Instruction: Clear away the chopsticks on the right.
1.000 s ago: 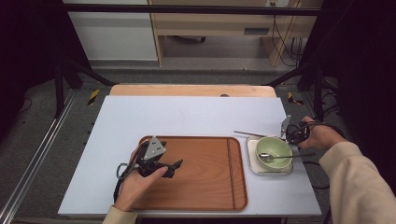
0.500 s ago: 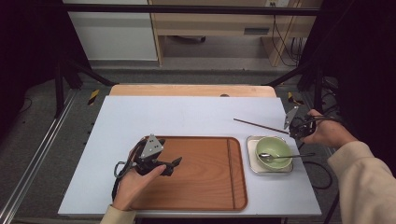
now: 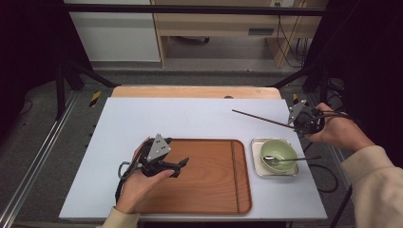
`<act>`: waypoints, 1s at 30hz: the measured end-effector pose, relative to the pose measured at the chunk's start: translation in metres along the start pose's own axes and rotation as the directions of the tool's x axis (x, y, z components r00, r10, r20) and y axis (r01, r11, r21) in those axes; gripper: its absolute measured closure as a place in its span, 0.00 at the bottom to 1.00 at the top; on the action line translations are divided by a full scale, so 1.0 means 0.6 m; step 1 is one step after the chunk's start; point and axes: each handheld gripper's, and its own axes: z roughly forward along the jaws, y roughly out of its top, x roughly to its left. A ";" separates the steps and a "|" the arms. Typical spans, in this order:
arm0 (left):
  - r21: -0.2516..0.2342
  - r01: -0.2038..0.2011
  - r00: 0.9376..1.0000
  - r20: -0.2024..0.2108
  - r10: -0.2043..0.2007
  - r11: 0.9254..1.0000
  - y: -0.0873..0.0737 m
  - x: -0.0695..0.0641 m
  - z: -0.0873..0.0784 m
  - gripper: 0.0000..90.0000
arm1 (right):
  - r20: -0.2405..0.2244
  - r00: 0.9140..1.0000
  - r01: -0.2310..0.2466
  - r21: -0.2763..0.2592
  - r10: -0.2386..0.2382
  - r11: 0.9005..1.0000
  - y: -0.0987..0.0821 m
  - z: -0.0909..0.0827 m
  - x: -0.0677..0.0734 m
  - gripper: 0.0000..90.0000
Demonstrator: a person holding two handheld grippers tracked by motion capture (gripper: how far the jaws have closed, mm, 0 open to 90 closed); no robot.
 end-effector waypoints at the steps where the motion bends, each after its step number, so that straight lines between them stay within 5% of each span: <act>1: -0.005 -0.003 1.000 -0.003 0.003 1.000 0.004 -0.002 0.001 0.15 | 0.002 1.000 0.003 -0.001 -0.003 1.000 0.003 -0.003 0.001 0.94; 10: -0.004 -0.145 0.989 -0.008 0.145 0.989 0.065 -0.017 0.007 0.29 | 0.021 0.997 0.081 -0.029 -0.080 0.996 0.057 -0.027 0.020 0.94; 15: -0.002 -0.238 0.971 -0.014 0.238 0.971 0.110 -0.028 0.017 0.39 | 0.022 0.991 0.135 -0.039 -0.135 0.990 0.097 -0.026 0.037 0.94; 20: 0.028 -0.316 0.949 0.003 0.316 0.948 0.137 -0.035 0.038 0.44 | 0.023 0.975 0.221 -0.052 -0.220 0.974 0.142 -0.023 0.063 0.94; 30: 0.096 -0.366 0.929 0.102 0.357 0.926 0.143 -0.057 0.084 0.59 | 0.006 0.942 0.336 -0.072 -0.337 0.939 0.202 -0.009 0.122 0.94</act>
